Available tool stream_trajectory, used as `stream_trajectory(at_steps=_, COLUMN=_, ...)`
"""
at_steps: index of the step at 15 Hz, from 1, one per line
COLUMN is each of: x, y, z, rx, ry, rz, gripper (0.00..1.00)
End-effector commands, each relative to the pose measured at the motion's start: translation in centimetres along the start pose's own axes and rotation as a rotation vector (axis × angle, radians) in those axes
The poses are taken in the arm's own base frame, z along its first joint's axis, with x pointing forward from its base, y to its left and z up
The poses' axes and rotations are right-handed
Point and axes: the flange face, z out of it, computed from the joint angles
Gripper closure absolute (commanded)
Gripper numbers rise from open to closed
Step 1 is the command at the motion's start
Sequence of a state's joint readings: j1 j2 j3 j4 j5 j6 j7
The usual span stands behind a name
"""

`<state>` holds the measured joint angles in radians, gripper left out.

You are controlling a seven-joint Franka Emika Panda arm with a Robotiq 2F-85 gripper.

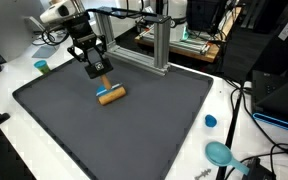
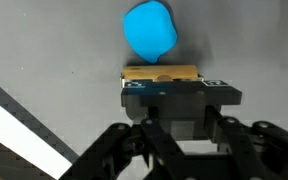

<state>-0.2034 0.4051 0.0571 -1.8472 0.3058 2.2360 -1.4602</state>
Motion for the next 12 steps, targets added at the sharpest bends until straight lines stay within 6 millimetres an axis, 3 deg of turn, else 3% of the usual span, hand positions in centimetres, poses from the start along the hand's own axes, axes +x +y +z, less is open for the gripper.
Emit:
stream_trajectory(at_steps=1, x=-2.7, y=0.6, z=-0.5, rx=0.019, ry=0.055, rz=0.065, gripper=0.79)
stream_trajectory(at_steps=7, x=-4.0, y=-1.7, z=-3.1, rx=-0.071, ry=0.098, rz=-0.088, gripper=0.79)
stream_trajectory(at_steps=12, x=-4.5, y=-2.9, z=-3.0, rx=-0.113, ry=0.09, rz=-0.163, gripper=0.79)
